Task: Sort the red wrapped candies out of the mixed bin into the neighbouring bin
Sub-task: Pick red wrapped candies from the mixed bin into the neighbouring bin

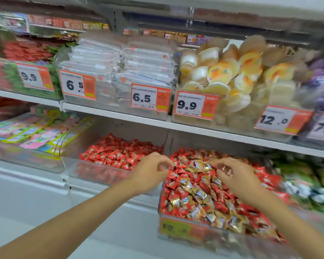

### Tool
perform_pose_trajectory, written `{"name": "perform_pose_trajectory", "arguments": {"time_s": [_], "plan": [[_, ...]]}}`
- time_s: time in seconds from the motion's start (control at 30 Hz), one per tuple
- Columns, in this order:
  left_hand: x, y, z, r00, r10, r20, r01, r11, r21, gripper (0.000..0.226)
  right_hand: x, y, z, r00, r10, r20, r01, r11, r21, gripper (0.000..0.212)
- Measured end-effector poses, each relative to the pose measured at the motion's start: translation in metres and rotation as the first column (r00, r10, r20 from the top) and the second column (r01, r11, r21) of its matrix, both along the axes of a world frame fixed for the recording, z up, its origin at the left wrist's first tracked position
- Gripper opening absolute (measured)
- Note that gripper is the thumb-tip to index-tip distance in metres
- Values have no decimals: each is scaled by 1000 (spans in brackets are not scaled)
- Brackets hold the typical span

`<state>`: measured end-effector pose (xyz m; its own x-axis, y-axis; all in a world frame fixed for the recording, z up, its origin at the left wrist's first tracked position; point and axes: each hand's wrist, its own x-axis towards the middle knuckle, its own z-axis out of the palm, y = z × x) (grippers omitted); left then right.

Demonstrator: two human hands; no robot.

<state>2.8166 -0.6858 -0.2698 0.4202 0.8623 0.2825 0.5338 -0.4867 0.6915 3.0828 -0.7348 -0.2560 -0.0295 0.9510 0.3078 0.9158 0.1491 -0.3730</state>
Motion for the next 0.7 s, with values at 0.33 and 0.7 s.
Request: {"name": "perform_pose_trajectory", "arguments": {"time_s": [0.33, 0.7], "plan": [[94, -4, -14, 970, -111, -217, 107, 994, -32, 26, 54, -46, -18, 963, -114, -246, 101, 993, -62, 18], [122, 22, -36, 843, -128, -522, 166, 986, 25, 31, 38, -18, -49, 991, 126, 33, -104, 921, -376, 41]]}}
